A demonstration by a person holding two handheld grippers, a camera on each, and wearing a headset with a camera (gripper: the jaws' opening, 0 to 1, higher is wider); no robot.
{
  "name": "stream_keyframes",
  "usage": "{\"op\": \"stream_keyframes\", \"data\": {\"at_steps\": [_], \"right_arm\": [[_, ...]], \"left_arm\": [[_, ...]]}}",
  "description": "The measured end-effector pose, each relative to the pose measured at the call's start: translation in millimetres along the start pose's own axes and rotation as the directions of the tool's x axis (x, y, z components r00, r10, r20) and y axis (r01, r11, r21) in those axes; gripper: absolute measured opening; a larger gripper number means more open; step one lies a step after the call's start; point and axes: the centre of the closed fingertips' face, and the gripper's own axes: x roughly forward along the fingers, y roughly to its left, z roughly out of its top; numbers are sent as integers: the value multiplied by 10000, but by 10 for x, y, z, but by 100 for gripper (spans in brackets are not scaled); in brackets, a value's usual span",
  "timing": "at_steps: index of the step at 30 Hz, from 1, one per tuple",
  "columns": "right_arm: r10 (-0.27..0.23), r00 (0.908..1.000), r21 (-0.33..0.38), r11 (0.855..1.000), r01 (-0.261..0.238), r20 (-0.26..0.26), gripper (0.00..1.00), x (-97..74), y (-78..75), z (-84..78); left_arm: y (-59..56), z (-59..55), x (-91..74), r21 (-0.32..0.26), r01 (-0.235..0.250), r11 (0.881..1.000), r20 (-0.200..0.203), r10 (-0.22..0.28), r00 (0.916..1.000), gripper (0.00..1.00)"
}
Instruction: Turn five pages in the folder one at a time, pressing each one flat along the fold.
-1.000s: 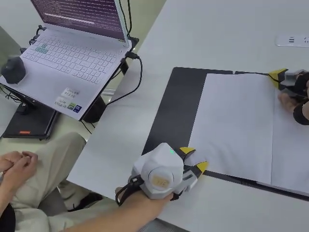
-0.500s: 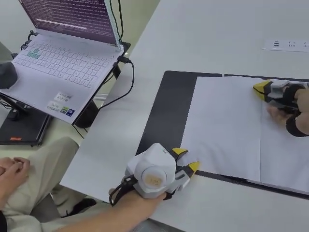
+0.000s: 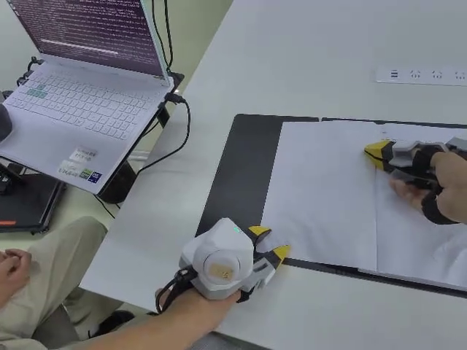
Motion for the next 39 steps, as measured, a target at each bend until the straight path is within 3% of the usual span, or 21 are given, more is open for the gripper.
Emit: {"op": "stream_keyframes", "data": {"at_steps": [8,18,23,39], "right_arm": [[40,9992,-56,10000,-42,-393,0,-98,-24,-184],[121,9985,29,9999,-120,-525,0,-221,-50,-315],[173,9950,20,9998,-172,-983,0,-286,-83,-457],[132,9871,-143,9998,-157,-1596,0,-455,-221,-784]], "left_arm": [[0,-1,3,58,10,10000,-55,-10,10000,22],[4,1,-5,58,9,10000,-73,-9,10000,22],[5,-1,-11,57,9,10000,-43,-8,10000,22],[14,-16,-16,32,4,10000,-8,-4,10000,22]]}}
